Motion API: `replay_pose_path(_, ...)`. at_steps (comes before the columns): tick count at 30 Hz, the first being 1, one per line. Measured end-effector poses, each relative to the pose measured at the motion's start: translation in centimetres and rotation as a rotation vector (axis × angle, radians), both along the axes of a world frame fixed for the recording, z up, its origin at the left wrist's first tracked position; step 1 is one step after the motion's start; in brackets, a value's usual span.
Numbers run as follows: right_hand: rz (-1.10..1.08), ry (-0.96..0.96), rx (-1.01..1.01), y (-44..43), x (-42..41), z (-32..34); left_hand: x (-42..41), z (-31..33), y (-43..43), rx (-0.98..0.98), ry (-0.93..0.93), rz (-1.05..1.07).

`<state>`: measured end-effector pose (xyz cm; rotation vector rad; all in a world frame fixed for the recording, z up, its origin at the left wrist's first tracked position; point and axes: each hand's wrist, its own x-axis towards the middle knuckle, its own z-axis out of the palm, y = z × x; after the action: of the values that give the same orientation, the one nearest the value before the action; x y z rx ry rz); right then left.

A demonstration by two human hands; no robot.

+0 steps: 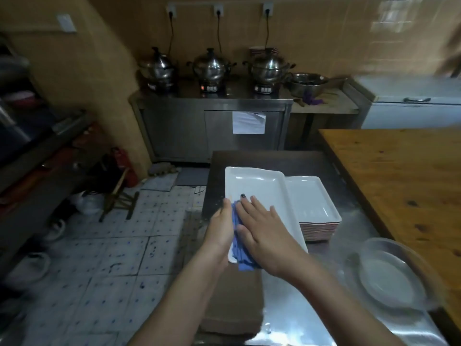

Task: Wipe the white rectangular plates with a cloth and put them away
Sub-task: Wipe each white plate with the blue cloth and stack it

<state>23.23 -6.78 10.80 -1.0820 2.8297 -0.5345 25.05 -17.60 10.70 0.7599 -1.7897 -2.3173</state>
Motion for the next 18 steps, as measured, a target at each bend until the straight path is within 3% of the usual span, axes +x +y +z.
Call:
replay_pose_path(4, -0.014, 0.123, 0.057, -4.1, -1.1, 0.5, 1.1, 0.5, -2.2, -0.103, -0.02, 0.034)
replay_pose_path(11, -0.312, 0.19, 0.177, -4.3, -3.1, -0.1, 2.4, 0.6, -5.6, -0.154, 0.014, 0.04)
replay_pose_path(18, -0.202, 0.078, -0.013, -5.9, 1.1, -1.4, 2.0, 1.0, -5.6, -0.195, -0.054, 0.001)
